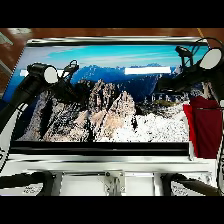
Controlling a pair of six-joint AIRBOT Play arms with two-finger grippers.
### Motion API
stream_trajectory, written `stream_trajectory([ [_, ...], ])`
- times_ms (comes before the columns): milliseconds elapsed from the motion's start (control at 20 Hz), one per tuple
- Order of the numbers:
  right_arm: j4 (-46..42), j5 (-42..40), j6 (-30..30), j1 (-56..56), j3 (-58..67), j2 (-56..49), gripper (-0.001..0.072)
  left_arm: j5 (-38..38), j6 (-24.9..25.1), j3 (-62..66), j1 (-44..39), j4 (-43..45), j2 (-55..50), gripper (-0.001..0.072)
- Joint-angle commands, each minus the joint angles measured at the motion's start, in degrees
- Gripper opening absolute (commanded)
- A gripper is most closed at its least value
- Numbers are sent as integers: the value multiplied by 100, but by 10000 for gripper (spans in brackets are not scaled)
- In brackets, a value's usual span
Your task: Fold the shirts.
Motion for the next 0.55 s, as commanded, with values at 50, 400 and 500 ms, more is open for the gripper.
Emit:
stream_trajectory([
  [50,391,-59,24,332,4,-57,679,-9,-4,17,-22,61,-63,695],
  [400,468,-57,24,326,4,-57,679,-118,254,17,-22,59,-63,695],
  [500,468,-57,24,326,4,-55,679,-76,254,17,-22,59,-63,696],
])
